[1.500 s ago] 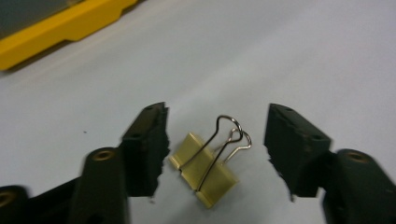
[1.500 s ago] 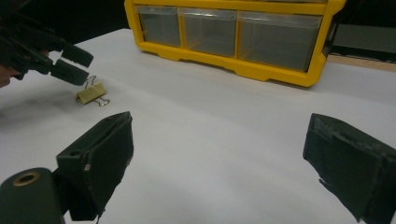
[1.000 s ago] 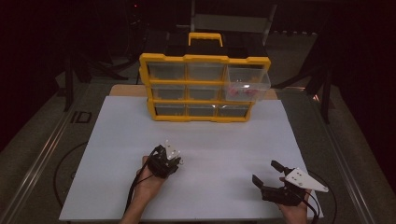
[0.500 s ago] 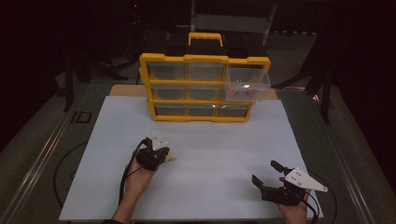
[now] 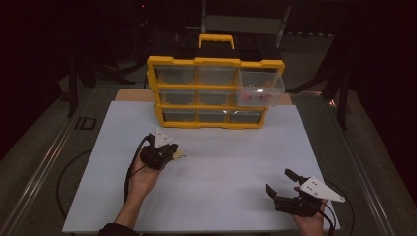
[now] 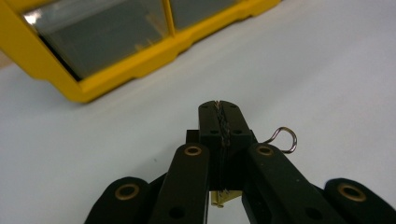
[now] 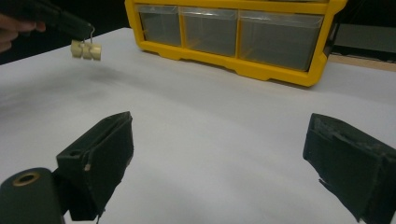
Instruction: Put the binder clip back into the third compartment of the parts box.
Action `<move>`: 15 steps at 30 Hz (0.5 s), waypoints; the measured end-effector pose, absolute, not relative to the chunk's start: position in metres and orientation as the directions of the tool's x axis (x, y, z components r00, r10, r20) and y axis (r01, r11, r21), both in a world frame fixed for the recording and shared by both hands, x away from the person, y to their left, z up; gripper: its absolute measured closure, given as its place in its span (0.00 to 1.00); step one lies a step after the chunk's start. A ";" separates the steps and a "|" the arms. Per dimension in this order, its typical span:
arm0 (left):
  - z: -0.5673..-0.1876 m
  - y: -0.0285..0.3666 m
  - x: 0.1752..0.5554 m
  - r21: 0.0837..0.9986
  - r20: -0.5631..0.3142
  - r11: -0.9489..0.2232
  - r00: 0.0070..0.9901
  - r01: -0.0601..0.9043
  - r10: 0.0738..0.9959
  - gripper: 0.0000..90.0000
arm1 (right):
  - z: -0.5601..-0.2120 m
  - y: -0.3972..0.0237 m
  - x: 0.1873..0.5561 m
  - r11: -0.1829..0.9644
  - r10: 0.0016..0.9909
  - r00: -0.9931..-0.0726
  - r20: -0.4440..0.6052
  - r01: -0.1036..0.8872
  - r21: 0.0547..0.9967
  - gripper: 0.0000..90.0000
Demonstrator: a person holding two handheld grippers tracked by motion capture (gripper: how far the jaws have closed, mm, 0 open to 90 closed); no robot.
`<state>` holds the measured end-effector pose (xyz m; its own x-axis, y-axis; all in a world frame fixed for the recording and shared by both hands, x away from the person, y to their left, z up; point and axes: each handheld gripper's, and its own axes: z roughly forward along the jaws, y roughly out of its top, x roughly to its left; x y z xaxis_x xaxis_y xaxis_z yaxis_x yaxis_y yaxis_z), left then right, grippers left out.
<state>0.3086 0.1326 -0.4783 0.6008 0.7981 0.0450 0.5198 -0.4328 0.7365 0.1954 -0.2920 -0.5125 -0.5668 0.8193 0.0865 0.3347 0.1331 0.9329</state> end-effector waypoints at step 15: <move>-0.431 0.127 0.331 0.791 0.028 -0.401 0.627 0.462 0.778 1.00 | -0.512 -0.292 0.196 0.132 0.821 -0.565 0.085 0.333 0.934 0.09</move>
<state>0.3307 0.1275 -0.4306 0.6273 0.7783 0.0283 0.4621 -0.4013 0.7909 0.1955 -0.2923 -0.5124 -0.5651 0.8206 0.0854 0.3329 0.1321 0.9337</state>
